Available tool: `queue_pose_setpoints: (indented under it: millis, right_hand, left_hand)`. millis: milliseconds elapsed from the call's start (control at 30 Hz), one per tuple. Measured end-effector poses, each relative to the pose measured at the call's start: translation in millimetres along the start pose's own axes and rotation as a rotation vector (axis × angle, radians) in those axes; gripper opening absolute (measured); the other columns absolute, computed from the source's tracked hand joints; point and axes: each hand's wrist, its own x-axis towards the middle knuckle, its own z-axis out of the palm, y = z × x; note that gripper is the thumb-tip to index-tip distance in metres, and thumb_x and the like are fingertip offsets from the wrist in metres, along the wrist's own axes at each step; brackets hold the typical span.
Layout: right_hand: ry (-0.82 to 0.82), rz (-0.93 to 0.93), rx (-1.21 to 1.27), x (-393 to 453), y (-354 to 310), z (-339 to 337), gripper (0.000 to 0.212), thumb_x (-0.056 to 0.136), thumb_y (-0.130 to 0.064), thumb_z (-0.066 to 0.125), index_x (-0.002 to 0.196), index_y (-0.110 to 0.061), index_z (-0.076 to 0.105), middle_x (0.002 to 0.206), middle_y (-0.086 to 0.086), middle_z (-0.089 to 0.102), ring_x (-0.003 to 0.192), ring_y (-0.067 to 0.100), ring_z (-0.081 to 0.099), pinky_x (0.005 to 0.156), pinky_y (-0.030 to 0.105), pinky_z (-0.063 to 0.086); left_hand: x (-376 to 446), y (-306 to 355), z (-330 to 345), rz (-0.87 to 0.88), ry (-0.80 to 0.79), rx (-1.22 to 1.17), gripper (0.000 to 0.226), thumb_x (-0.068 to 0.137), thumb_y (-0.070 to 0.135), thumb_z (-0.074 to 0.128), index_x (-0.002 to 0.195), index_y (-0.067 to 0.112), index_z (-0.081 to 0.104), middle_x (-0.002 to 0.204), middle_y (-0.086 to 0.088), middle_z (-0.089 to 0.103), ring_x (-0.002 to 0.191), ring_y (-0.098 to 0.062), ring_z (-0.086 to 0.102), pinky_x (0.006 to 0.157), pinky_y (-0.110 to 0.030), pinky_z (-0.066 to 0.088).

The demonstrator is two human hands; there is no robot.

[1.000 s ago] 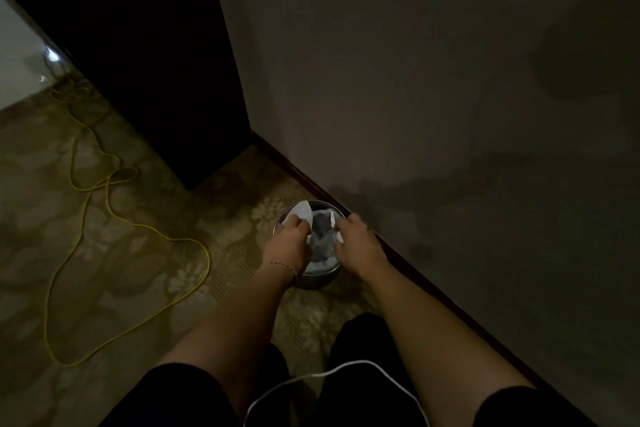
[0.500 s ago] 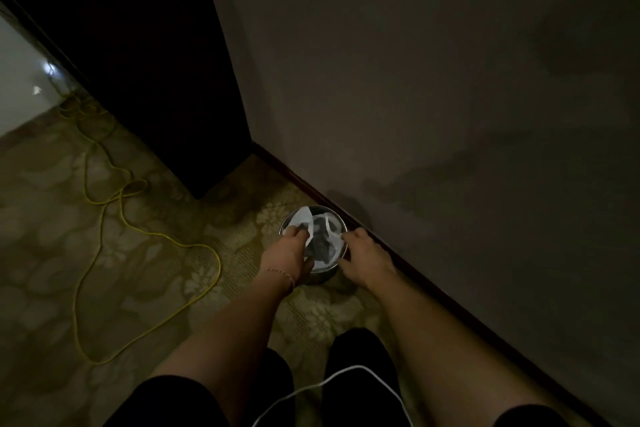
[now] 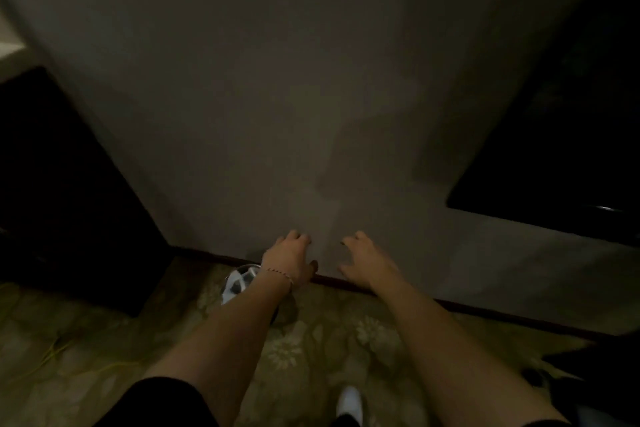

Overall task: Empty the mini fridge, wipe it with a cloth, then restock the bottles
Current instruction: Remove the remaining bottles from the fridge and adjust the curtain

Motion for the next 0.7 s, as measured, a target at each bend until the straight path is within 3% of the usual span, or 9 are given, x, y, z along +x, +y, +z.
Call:
queue_pose_setpoints:
  millis: [233,500,700]
  right_hand:
    - [0.182,0.244,0.099,-152.0,145.0,-56.9,0.057,0.095,-0.039,0.061,0.144,-0.017,0.042,0.14,0.006,0.038,0.126,0.028,0.048,0.104,0.043,0.045]
    - [0.338,0.617,0.143,-400.8,350.7,-69.0,0.043,0.088,-0.042,0.063,0.124,-0.021,0.053,0.118,0.003,0.045,0.103,0.027,0.057,0.084,0.046,0.054]
    - [0.426,1.013,0.19,-610.9,451.5,-43.5,0.039,0.09,-0.038,0.065,0.124,-0.023,0.052,0.119,0.002,0.045,0.105,0.025,0.056,0.085,0.043,0.053]
  left_hand:
    - [-33.2,201.1,21.1,0.336,-0.031,0.117,0.054,0.089,0.052,0.056,0.134,0.023,0.046,0.133,0.0,0.046,0.119,-0.025,0.05,0.094,-0.041,0.049]
    - [-130.6,485.0,128.0,0.787,-0.121,0.128,0.048,0.087,0.054,0.056,0.123,0.022,0.054,0.121,0.0,0.052,0.11,-0.022,0.055,0.087,-0.035,0.049]
    - [-240.0,669.8,203.7,1.104,-0.195,0.133,0.041,0.085,0.052,0.059,0.116,0.024,0.055,0.114,0.0,0.052,0.101,-0.021,0.056,0.082,-0.038,0.052]
